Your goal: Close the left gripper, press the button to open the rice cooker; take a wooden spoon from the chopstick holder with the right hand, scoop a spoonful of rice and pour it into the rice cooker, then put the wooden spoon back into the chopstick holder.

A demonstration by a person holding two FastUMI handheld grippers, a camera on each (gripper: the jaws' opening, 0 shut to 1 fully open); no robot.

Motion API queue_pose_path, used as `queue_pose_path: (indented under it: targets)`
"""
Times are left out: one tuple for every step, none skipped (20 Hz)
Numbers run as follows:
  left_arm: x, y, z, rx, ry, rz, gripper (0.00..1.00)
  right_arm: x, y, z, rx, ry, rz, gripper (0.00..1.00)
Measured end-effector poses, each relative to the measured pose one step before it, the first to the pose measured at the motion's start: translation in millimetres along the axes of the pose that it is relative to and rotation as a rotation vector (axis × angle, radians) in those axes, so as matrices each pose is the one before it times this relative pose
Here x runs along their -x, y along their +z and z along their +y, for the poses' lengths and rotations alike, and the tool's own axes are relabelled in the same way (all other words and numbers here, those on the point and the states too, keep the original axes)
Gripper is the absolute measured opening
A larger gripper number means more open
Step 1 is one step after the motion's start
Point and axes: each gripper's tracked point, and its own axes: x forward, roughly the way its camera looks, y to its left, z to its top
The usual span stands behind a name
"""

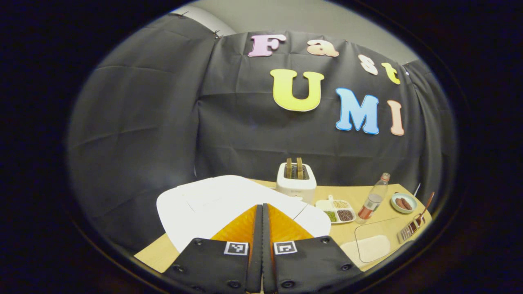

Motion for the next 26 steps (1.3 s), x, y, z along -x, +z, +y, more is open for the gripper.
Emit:
queue_pose_path:
  targets:
    - [-4.11, -6.12, -0.58, 0.00782, 0.00054, 0.01622, 0.09, -0.63, -1.53, -0.45, 0.00335, -0.00330, 0.00764, 0.97]
    - [-2.50, -3.91, 0.11, 0.00629, 0.00092, 0.01374, 0.09, 0.52, -1.55, -1.21, 0.00262, -0.00188, 0.00502, 0.97]
    - [-1.28, -4.39, -1.00, 0.00680, 0.00099, 0.00943, 0.09, 0.54, 0.24, -0.11, 0.00217, -0.00009, 0.00147, 0.97]
    - [-0.91, -2.62, -0.87, 0.00221, -0.00161, 0.00830, 0.09, -0.17, 0.62, 0.03, 0.00344, 0.00029, -0.00073, 0.97]
    - [0.41, -3.24, -0.68, -0.00582, 0.00301, 0.00372, 0.09, 0.14, 1.45, 0.02, 0.00455, 0.00017, -0.00242, 0.97]
    - [0.08, 2.42, -0.30, -0.01251, 0.00235, -0.01419, 0.09, -0.51, -0.83, 0.03, 0.00400, 0.00210, -0.00142, 0.97]
    - [0.03, -2.99, -0.28, -0.00627, 0.00397, 0.00763, 0.09, -0.57, 0.14, 0.17, 0.00279, 0.00283, 0.00110, 0.97]
    - [-0.28, -0.68, 0.73, -0.00044, 0.00530, 0.00253, 0.09, -0.58, -0.75, 0.16, 0.00007, 0.00409, 0.00016, 0.97]
    - [0.49, 2.70, 0.88, 0.00603, 0.00415, -0.00496, 0.09, -0.29, 0.48, 0.80, -0.00178, 0.00395, 0.00019, 0.97]
    - [-0.41, -1.29, -0.10, 0.01018, 0.00289, 0.01635, 0.09, -0.81, -0.97, -0.49, -0.00364, 0.00311, -0.00029, 0.97]
    - [1.85, 0.64, -0.09, 0.00608, 0.00435, -0.00264, 0.09, -0.88, 1.31, 0.48, -0.00514, 0.00374, -0.00271, 0.97]
    - [1.34, 1.21, 0.88, 0.00184, 0.00658, -0.00031, 0.10, 0.08, 0.65, -0.35, -0.00598, 0.00169, -0.00269, 0.97]
    - [4.84, 8.23, 1.62, -0.00932, 0.00992, -0.01834, 0.09, -0.45, 1.70, -0.48, -0.00986, 0.00771, -0.00637, 0.97]
    - [4.89, 7.44, 1.21, -0.01476, 0.01217, -0.01953, 0.09, 0.14, 0.66, -0.47, -0.00704, 0.00517, -0.00519, 0.97]
    - [4.62, 11.84, 0.58, -0.01575, 0.01186, -0.02888, 0.09, -1.39, 1.77, -1.99, -0.00511, 0.00187, -0.00487, 0.97]
    - [5.55, 13.50, 1.96, -0.01546, 0.01324, -0.03265, 0.09, -1.43, 1.14, -2.41, -0.00563, 0.00362, -0.00479, 0.97]
    - [5.86, 14.80, 2.97, -0.01258, 0.01219, -0.03086, 0.09, -1.76, 1.04, -0.34, -0.00571, 0.00417, -0.00250, 0.97]
    - [4.29, 12.99, 3.35, -0.01203, 0.01400, -0.02855, 0.10, -2.91, 0.13, -0.71, -0.00717, 0.00545, -0.00291, 0.97]
    - [3.10, 11.95, 2.95, -0.01128, 0.01299, -0.02296, 0.10, -1.70, 0.48, -0.84, -0.00698, 0.00389, -0.00275, 0.97]
    - [3.92, 11.46, 1.46, -0.00672, 0.00665, -0.02072, 0.09, -2.01, -0.19, -0.95, -0.00723, 0.00242, -0.00334, 0.97]
    - [6.20, 8.71, -2.37, 0.00527, -0.00631, -0.00973, 0.10, -1.94, 0.23, -1.05, -0.01035, 0.00402, -0.00152, 0.97]
    - [6.95, 5.97, -1.58, 0.00968, -0.00218, -0.00494, 0.10, -1.75, -1.06, -0.68, -0.01316, 0.00540, -0.00050, 0.97]
    - [6.85, 9.34, -0.09, 0.00916, 0.00009, -0.01531, 0.10, -2.27, 0.78, -0.49, -0.01386, 0.00398, -0.00292, 0.97]
    - [9.89, 8.78, -3.70, 0.00598, -0.00526, -0.02044, 0.10, -4.12, -1.07, -1.89, -0.01152, 0.00189, -0.00138, 0.97]
    - [10.76, 6.10, -1.51, 0.00029, 0.00054, -0.01951, 0.21, -3.23, -0.64, -0.40, -0.00894, 0.00709, 0.00022, 0.96]
    - [9.34, 8.33, -1.73, -0.00237, 0.00132, -0.02182, 0.38, -3.09, -2.19, 0.61, -0.00817, 0.00730, -0.00023, 0.97]
